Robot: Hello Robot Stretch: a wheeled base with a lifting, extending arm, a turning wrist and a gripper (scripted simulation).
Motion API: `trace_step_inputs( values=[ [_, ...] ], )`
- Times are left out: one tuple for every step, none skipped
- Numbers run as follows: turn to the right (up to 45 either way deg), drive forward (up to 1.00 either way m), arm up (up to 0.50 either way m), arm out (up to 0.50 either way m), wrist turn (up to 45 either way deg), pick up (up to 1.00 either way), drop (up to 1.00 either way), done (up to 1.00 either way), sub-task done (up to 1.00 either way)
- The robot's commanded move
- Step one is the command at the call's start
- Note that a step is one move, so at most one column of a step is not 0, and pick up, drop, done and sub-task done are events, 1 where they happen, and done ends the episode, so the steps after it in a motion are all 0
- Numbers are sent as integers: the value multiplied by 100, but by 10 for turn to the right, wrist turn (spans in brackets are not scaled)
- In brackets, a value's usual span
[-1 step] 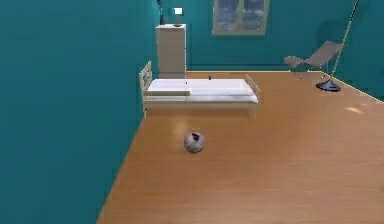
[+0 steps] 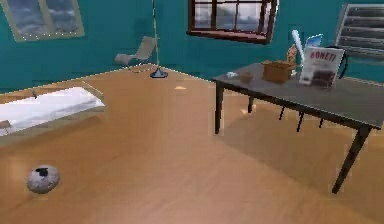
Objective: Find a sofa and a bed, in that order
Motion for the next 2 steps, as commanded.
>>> trace_step_inputs(
  values=[
    [450,0,0,0,0,0,0,0,0],
    [150,0,0,0,0,0,0,0,0]
  ],
)
